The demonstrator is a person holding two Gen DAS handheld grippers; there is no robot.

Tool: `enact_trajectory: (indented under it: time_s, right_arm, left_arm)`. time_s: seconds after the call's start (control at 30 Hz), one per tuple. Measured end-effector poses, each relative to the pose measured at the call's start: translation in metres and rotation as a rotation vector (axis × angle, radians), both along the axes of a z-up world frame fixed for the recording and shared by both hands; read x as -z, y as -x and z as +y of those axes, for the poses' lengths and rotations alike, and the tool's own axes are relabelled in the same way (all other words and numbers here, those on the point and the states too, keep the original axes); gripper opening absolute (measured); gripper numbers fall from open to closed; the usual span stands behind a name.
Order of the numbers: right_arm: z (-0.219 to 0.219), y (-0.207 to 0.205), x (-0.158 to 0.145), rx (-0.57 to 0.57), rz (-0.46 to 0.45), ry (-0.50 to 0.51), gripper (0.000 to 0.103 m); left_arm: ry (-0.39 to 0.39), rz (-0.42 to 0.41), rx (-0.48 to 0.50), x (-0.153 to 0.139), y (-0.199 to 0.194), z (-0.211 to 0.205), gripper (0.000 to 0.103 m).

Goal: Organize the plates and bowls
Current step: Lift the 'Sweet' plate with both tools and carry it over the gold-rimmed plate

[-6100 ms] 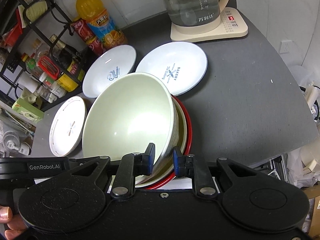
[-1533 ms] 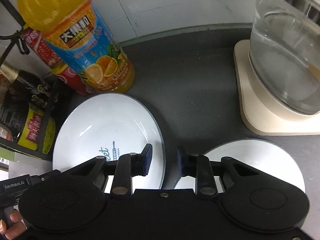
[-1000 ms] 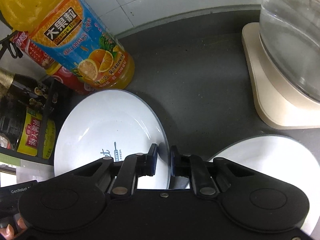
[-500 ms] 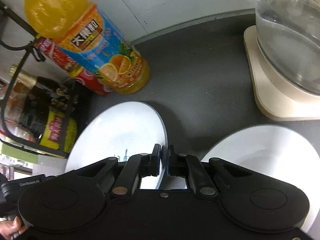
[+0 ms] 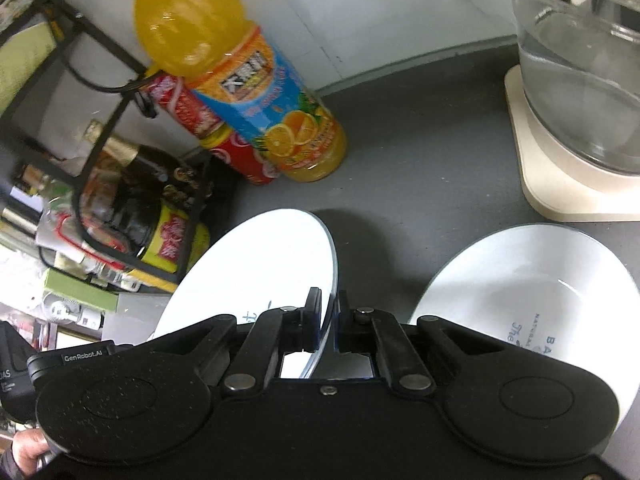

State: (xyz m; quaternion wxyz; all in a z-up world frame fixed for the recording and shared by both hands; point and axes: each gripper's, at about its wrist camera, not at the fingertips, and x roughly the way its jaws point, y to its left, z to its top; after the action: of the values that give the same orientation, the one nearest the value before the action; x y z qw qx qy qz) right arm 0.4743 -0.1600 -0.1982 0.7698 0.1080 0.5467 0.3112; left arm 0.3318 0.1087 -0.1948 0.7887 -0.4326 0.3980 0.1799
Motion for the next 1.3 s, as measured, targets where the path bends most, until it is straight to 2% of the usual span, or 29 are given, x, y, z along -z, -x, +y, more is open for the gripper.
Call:
enact_trajectory:
  time_s: [0.53,1.3]
  right_arm:
    - [-0.006,0.036,-0.012,-0.089,-0.002,-0.042,0.007]
    - [0.053,0.075,-0.015,-0.264,-0.017,0.001,0.007]
  left_arm:
    - [-0.023,0.001,-0.055,-0.018,0.055,-0.007,0.003]
    - [-0.014,0.038,-0.185,-0.005,0.125,0.017,0.003]
